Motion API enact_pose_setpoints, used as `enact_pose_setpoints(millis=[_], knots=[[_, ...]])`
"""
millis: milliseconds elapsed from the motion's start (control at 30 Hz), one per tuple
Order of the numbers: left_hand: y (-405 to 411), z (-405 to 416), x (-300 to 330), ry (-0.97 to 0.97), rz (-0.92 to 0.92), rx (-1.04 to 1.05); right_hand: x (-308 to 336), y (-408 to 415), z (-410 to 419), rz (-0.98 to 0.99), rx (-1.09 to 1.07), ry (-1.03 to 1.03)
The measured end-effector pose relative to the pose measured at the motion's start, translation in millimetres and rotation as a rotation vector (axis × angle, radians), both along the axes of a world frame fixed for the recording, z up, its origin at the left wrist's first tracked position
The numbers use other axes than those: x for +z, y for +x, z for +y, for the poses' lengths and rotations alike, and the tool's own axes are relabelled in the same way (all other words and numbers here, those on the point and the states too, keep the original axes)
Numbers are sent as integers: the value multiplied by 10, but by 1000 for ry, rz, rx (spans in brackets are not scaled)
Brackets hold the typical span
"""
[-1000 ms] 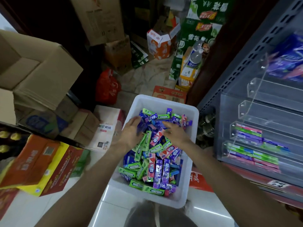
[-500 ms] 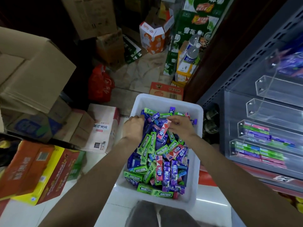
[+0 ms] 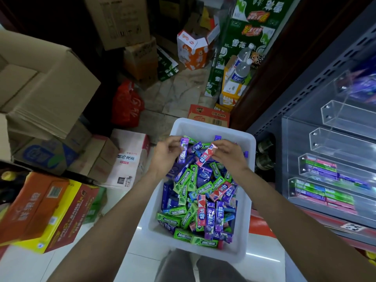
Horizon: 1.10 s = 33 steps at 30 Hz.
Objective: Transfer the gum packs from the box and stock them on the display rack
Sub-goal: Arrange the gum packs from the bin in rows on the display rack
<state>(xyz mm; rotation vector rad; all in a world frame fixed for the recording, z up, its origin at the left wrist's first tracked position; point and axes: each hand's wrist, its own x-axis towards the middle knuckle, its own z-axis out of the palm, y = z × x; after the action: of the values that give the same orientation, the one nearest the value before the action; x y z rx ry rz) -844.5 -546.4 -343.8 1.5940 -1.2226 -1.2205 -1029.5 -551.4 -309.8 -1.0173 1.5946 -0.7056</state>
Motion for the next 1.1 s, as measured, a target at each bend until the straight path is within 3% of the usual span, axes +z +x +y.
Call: enact_pose_setpoints(millis=[100, 233, 433, 700, 933, 1100], knots=[[-6, 9, 179, 41, 348, 72, 162, -5, 6, -122, -42, -34], [-130, 30, 467, 29, 479, 77, 457, -145, 19, -283, -90, -100], [-555, 78, 925, -1, 602, 31, 870, -557, 114, -307, -99, -243], [-1514, 77, 1281, -85, 554, -102, 1219, -1479, 345, -267, -82, -248], [-2573, 190, 1447, -43, 588, -130, 1397, -2360, 610, -257, -37, -269], [-3088, 329, 1533, -78, 494, -207, 1429, -2943, 724, -257, -78, -272]])
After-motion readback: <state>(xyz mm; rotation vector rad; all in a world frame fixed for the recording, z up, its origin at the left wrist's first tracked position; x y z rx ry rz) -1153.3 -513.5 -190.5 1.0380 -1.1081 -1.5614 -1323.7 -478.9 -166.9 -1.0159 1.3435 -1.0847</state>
